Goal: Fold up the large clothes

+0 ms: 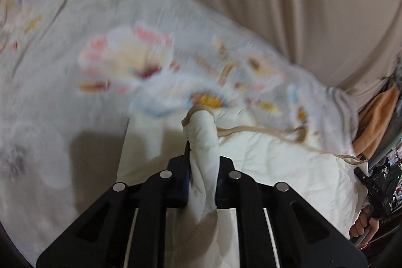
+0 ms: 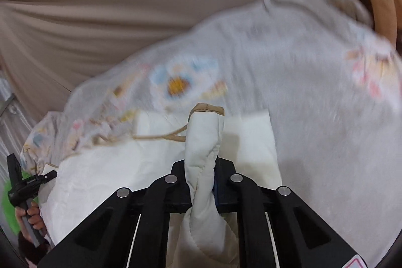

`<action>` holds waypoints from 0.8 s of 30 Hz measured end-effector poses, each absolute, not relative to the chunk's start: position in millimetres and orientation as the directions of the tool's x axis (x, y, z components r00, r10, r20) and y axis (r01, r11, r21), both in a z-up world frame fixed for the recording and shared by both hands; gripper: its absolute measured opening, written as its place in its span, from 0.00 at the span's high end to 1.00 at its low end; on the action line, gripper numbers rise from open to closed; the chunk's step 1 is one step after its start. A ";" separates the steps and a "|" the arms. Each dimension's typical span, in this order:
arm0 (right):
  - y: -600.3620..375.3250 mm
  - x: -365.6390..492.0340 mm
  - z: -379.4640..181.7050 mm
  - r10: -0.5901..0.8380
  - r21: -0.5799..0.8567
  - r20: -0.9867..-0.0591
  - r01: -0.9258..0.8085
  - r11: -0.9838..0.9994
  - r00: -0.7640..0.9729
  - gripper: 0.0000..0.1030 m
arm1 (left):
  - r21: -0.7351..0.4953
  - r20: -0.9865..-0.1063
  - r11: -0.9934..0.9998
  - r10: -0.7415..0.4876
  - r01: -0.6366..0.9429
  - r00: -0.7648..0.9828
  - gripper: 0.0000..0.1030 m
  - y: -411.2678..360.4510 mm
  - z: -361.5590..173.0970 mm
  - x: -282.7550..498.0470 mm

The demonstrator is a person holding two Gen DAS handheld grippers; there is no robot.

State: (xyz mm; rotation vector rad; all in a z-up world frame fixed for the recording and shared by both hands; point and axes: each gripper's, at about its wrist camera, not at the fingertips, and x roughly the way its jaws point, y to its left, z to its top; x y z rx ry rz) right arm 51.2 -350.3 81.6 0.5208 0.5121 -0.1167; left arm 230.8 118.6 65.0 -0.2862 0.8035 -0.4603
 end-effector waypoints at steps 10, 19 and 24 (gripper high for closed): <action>-364.4 85.6 84.3 -0.048 0.428 -0.492 0.290 0.856 0.869 0.91 | -0.280 -0.614 0.921 -0.387 0.269 0.687 0.90 92.7 88.7 251.2; -363.4 122.5 3.6 -0.043 0.334 -0.714 0.395 0.856 0.698 0.90 | -0.201 -0.729 0.954 -0.297 0.221 0.617 0.87 83.8 6.4 270.2; -348.9 133.8 -0.9 -0.131 0.202 -0.748 0.412 0.888 0.650 0.89 | -0.112 -0.735 0.969 -0.229 0.219 0.638 0.83 70.4 -3.1 269.7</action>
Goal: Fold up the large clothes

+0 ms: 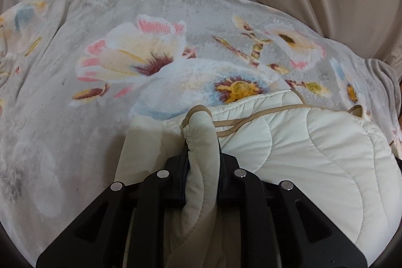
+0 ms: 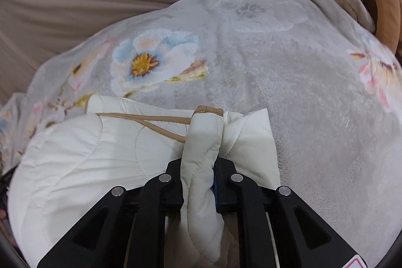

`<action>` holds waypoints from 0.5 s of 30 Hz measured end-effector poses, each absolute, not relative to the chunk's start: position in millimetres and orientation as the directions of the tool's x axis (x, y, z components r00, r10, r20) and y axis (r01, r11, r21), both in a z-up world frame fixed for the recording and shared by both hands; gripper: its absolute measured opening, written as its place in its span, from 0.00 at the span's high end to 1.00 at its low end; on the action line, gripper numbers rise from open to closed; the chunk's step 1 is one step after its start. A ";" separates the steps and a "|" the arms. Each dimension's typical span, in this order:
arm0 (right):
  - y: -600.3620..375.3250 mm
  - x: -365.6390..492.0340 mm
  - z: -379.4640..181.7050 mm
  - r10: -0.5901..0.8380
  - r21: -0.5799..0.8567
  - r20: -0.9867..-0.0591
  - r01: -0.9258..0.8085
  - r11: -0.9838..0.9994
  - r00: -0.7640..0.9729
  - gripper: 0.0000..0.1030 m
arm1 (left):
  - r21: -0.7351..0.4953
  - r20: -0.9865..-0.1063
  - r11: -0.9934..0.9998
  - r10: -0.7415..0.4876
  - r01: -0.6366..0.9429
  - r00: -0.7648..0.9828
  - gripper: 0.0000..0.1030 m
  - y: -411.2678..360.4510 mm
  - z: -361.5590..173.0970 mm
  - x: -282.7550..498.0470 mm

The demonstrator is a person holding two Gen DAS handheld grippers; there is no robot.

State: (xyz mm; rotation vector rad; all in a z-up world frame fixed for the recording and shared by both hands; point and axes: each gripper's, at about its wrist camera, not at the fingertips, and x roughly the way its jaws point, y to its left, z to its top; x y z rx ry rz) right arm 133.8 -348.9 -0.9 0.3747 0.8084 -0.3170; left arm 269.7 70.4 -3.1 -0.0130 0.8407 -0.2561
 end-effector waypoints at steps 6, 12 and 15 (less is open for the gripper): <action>-358.2 122.8 5.1 -0.111 0.262 -0.713 0.410 0.874 0.692 0.81 | -0.176 -0.708 0.963 -0.269 0.206 0.653 0.75 82.2 0.6 267.5; -344.9 61.7 73.2 -0.226 0.295 -0.523 0.423 0.857 0.822 0.68 | -0.162 -0.518 0.967 -0.254 0.198 0.817 0.43 100.0 73.5 201.5; -290.9 57.2 102.0 -0.130 0.240 -0.467 0.267 0.933 0.875 0.68 | -0.131 -0.443 0.942 -0.334 0.309 0.832 0.39 77.6 112.7 164.0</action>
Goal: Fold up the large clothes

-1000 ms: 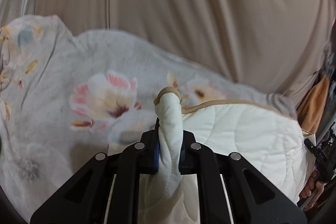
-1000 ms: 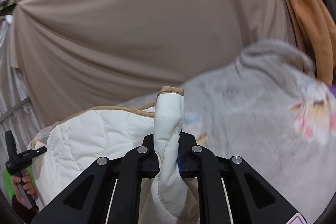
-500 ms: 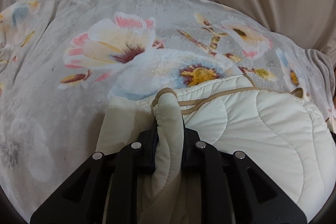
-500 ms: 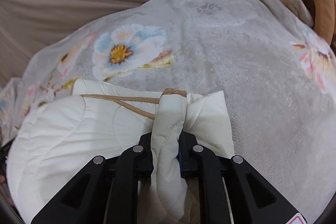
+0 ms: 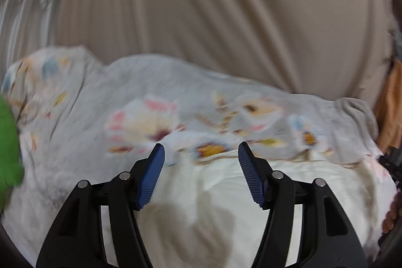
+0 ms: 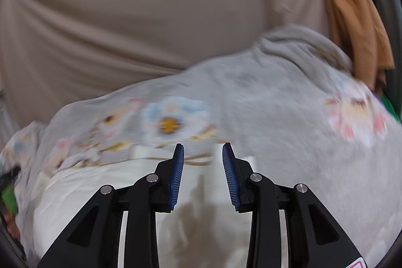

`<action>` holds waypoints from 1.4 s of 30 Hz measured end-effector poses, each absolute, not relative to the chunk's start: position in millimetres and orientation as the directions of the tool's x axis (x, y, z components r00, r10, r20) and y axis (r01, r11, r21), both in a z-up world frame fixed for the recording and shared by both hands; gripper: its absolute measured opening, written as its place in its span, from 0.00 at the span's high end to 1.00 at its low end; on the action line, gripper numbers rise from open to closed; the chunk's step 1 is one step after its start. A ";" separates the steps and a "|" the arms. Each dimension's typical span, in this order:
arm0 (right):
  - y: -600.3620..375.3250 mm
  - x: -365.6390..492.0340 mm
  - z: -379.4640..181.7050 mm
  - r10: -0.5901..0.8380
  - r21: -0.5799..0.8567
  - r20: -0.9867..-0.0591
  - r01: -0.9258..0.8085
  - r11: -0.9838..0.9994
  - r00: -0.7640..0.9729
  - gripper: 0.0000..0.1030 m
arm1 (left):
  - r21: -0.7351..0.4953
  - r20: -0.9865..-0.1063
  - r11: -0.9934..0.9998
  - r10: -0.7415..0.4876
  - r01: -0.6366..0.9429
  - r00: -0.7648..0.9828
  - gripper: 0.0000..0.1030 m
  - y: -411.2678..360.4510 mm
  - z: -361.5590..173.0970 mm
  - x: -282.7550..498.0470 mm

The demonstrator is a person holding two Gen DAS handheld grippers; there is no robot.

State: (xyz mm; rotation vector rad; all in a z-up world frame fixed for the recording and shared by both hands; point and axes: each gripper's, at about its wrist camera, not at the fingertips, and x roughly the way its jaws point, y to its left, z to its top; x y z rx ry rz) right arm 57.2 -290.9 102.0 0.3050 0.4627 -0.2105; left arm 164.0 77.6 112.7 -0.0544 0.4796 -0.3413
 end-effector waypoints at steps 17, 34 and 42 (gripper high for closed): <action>-219.4 55.4 29.7 -0.109 -0.039 -0.618 0.108 0.993 0.778 0.79 | 0.070 -0.627 0.914 -0.271 0.399 0.731 0.28 0.3 18.9 170.6; -330.0 97.3 63.6 -0.270 0.071 -0.639 0.404 0.912 0.721 0.98 | -0.006 -0.596 0.965 -0.214 0.263 0.774 0.18 45.9 75.8 231.5; -358.5 148.8 2.8 -0.161 0.133 -0.786 0.418 0.898 0.596 1.00 | -0.063 -0.761 0.980 -0.168 0.187 0.626 0.16 51.8 9.7 301.1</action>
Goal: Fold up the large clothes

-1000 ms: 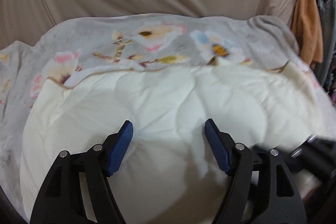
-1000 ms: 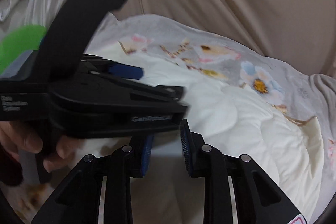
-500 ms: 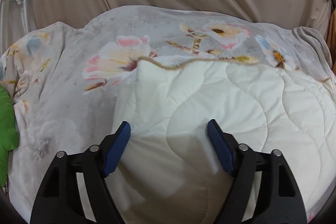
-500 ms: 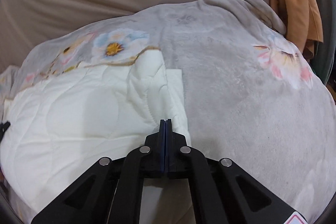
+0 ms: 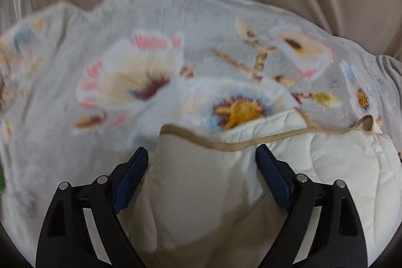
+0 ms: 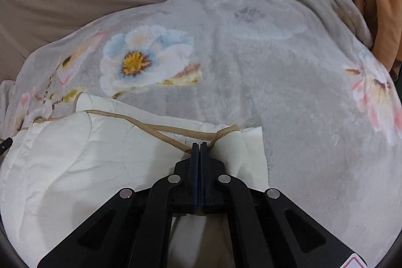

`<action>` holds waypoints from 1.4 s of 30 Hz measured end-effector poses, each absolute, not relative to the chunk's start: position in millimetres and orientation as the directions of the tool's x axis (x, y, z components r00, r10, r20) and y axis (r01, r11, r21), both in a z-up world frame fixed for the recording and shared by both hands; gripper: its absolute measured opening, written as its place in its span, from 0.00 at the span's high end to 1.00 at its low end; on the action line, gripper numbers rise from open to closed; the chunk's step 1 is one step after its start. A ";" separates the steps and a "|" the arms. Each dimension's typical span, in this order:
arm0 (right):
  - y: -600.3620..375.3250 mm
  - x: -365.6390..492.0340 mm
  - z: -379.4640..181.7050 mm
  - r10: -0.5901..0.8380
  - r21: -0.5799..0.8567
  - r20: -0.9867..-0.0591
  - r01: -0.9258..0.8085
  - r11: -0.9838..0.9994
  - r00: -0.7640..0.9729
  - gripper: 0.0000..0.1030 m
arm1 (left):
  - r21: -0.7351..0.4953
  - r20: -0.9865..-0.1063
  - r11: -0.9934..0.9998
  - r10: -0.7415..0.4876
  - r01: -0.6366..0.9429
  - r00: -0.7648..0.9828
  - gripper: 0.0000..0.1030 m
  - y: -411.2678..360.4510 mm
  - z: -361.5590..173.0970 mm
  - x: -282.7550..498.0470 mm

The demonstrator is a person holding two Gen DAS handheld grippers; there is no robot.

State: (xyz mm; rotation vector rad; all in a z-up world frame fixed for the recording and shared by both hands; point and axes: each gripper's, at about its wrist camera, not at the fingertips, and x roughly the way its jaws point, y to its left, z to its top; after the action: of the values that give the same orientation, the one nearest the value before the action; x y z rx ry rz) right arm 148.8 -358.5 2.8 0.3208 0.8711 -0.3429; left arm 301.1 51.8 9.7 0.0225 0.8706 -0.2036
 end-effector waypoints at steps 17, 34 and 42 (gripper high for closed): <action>-346.2 151.3 -0.2 -0.242 0.058 -0.741 0.419 0.906 0.626 0.99 | -0.010 -0.769 0.985 -0.118 0.172 0.629 0.11 44.1 -6.5 305.6; -317.4 103.4 -3.9 -0.329 -0.011 -0.701 0.452 0.892 0.633 0.96 | -0.006 -0.770 0.986 -0.112 0.169 0.628 0.11 43.9 -7.0 305.2; -325.1 82.6 14.4 -0.286 0.112 -0.687 0.486 0.866 0.668 0.95 | -0.108 -0.702 0.981 -0.191 0.162 0.686 0.11 64.5 17.4 279.6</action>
State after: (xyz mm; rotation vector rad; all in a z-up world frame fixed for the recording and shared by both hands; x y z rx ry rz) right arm 82.6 -325.1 14.4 0.2991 0.7165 -0.4430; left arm 279.6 64.5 17.4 -0.0383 0.7908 -0.1977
